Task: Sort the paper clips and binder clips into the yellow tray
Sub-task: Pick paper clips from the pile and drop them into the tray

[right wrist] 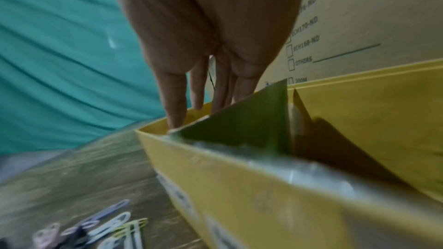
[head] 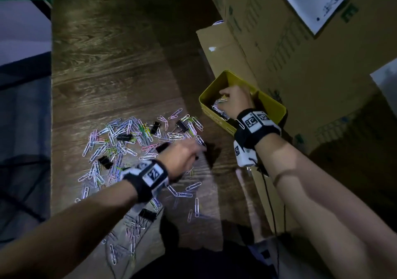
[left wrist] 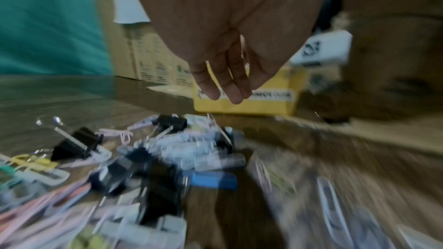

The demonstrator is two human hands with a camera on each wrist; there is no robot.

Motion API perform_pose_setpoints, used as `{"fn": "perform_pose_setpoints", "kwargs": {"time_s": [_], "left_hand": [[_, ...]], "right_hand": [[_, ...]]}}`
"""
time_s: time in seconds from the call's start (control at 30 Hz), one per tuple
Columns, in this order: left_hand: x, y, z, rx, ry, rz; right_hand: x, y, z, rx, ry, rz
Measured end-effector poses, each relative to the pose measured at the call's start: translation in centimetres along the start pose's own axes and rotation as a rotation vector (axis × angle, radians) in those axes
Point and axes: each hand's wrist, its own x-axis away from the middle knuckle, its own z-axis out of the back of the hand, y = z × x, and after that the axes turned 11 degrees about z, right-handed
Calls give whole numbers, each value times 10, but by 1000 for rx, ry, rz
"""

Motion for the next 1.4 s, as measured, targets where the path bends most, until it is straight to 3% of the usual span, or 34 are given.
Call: {"fn": "perform_pose_setpoints", "kwargs": {"time_s": [0.1,0.27,0.33,0.4,0.5,0.57,0.63,0.73,1.0,1.1,1.23,1.4], "left_hand": [[32,-11,-41,-249,-196,-95],[79,-11,-74,-487,-221,18],[98,-13,-80,-505,-223,27],[116,-16,-79,-448,-271,27],[129,-20,-63,-282,-160,38],[135,-23,-50,-240,-106,194],[139,-24,-41,-337,-157,380],[141,-23,-49,-379,-231,504],[109,0,-60,-91,-127,319],[108,-2,-53,-143,-106,277],[114,-1,-59,-298,-201,285],[116,1,-84,-260,-198,292]], "right_hand": [[21,-1,0,-46,77,128],[84,-9,-26,-177,169,457],[113,-4,-41,-210,37,449],[140,4,-56,-175,-205,324],[171,15,-76,10,-572,156],[187,15,-88,82,-776,128],[199,12,-98,136,-870,136],[207,5,-116,181,-796,176],[212,-11,-136,111,-498,158],[223,-18,-140,207,-426,111],[230,-28,-136,476,-494,241],[221,-22,-140,333,-536,188]]}}
